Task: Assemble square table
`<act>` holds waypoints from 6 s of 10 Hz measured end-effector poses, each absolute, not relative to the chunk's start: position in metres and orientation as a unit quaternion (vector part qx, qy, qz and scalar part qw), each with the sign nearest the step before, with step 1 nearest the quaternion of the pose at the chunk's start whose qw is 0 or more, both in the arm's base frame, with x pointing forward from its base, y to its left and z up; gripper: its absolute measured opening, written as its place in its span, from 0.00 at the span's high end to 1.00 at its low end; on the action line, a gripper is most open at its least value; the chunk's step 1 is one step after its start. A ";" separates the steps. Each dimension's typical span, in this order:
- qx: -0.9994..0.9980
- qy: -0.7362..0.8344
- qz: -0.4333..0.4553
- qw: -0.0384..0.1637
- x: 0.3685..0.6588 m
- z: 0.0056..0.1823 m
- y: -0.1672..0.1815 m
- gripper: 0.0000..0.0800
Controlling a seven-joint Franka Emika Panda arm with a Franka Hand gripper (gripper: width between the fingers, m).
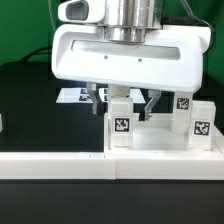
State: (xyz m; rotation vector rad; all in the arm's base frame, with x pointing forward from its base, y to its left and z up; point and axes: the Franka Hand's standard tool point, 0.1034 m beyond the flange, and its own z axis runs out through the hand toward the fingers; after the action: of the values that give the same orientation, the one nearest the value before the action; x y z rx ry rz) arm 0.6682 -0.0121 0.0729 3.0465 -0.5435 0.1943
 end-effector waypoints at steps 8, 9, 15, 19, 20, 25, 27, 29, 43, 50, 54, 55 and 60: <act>0.780 -0.623 0.045 -0.032 0.665 0.072 -0.003 0.64; 0.736 -0.674 0.038 -0.046 0.667 0.073 0.000 0.64; 0.644 -0.761 0.023 -0.078 0.668 0.072 -0.002 0.54; 0.853 -0.515 0.055 -0.062 0.669 0.076 0.007 0.20; 0.862 -0.499 0.056 -0.059 0.668 0.075 0.005 0.20; 0.975 -0.212 0.068 -0.005 0.667 0.069 0.000 0.19; 0.978 -0.197 0.068 -0.003 0.667 0.069 -0.001 0.19; 0.976 -0.207 0.068 -0.004 0.667 0.069 -0.001 0.35; 0.621 -0.779 0.009 -0.092 0.666 0.069 -0.006 0.64; 0.861 -0.501 0.063 -0.068 0.666 0.070 -0.001 0.19; 0.969 -0.234 0.078 -0.028 0.668 0.067 -0.010 0.19; 0.987 -0.149 0.065 -0.010 0.667 0.064 -0.008 0.19; 0.978 -0.196 0.066 -0.012 0.667 0.064 -0.010 0.51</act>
Offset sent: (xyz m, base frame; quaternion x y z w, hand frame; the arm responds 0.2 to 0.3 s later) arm 0.0000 0.0000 0.0000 0.0000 0.0000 0.1938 0.9810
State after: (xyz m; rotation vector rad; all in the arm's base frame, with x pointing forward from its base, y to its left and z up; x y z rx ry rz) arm 0.6674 -0.0100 0.0643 3.0969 -0.6218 0.2093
